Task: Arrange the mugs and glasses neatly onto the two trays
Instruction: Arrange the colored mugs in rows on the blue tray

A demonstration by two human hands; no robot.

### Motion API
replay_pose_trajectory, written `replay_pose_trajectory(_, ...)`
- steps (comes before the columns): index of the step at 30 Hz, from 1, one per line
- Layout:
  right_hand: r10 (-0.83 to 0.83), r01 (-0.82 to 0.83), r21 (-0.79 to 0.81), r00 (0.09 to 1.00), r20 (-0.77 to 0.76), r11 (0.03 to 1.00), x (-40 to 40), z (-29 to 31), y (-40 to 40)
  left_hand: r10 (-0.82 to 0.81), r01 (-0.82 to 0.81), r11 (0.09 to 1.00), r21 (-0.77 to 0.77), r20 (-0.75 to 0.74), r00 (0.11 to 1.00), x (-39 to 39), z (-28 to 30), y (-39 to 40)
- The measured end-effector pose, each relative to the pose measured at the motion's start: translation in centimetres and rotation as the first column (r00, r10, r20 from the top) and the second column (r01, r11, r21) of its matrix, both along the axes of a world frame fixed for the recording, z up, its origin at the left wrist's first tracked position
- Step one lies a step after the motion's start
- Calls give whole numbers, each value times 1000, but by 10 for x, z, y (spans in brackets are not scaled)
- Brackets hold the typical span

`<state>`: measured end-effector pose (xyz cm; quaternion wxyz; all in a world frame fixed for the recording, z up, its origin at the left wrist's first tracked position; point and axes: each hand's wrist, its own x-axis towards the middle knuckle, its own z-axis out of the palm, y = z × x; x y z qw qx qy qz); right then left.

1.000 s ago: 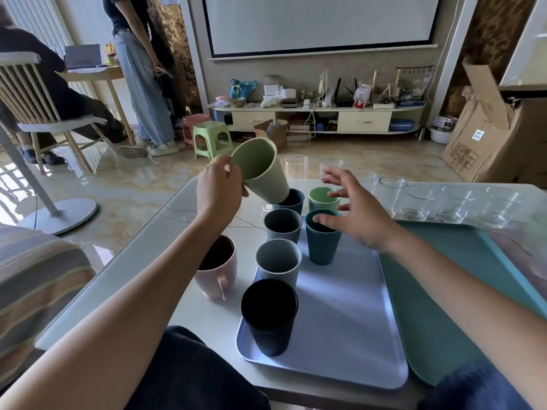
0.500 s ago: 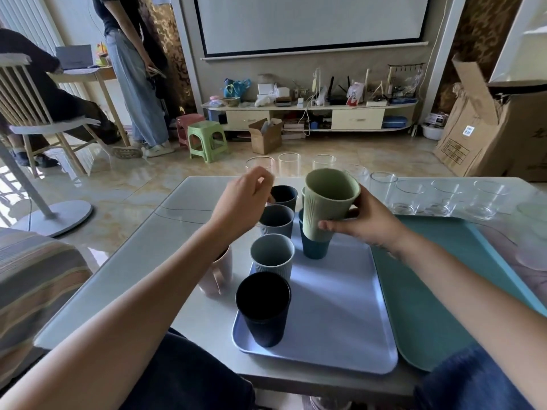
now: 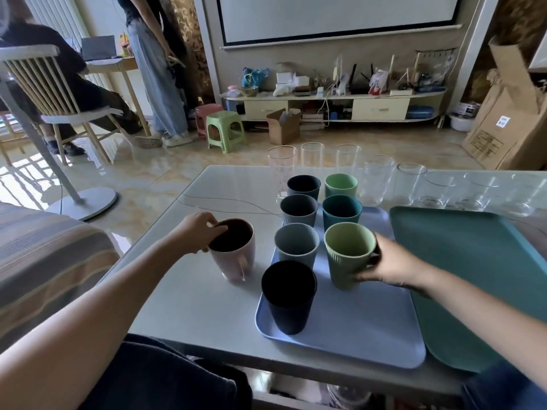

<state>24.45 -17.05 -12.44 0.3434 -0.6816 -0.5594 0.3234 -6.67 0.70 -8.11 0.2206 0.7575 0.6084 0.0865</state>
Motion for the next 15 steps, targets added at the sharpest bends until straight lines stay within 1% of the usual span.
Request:
replay_pose_trajectory(1,6,-6,-1,1000,22,1000,-2,-6,3,-23,23,1000,5,-43,999,2,0,-2)
replay_pose_trajectory(3,-8,8,18,1000,5,1000,-7,-13,6,-61,63,998,12,-109,992,6,-1,-5)
replay_pose_trajectory(5,-26,28,28,998,-52,999,-9,-16,8,-69,62,997,-49,-153,986,8,-2,-3)
replay_pose_trajectory(7,-34,34,-10,996,-77,999,-9,-18,8,-70,44,989,-139,-184,980,10,-1,-2)
replay_pose_trajectory(9,-18,13,-74,997,-72,997,-7,-17,7,-66,35,983,-178,-168,984,13,4,-2)
replay_pose_trajectory(11,-8,1,-155,999,-40,988,-3,-12,5,-41,21,988,-151,-134,990,14,10,1)
replay_pose_trajectory(13,-46,45,-201,999,0,979,2,-1,4,7,-16,995,-94,-96,995,14,17,4)
replay_pose_trajectory(15,-101,106,-195,994,32,975,7,11,4,73,-75,996,-57,-34,997,11,24,7)
